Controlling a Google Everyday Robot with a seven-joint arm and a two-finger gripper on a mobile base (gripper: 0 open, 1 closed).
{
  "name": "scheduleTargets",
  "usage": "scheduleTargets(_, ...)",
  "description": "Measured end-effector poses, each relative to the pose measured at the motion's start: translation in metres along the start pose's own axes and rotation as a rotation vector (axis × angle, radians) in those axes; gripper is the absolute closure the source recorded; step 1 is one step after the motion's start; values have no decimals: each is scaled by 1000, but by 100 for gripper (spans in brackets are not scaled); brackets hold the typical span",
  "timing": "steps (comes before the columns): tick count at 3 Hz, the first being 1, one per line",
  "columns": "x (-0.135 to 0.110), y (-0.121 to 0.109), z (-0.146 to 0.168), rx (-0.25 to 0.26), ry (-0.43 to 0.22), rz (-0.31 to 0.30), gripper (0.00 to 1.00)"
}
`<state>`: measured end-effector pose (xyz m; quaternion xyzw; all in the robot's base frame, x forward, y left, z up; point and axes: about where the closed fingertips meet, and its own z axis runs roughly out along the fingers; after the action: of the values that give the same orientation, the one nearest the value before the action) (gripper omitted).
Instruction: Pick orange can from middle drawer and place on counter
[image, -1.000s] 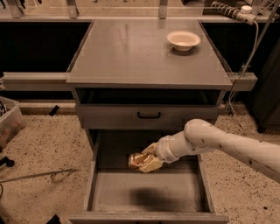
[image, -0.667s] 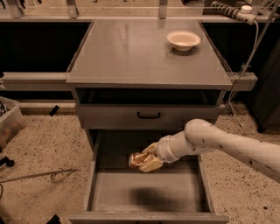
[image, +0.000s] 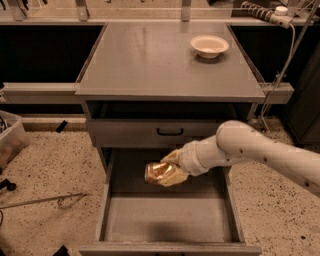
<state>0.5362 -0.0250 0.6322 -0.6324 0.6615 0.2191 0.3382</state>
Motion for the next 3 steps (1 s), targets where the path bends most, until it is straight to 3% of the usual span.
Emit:
scheduleTargets(2,-162,1,-138,56,51,-239,100)
scheduleTargets(3,-219,-27,-175,65,59,-292,100)
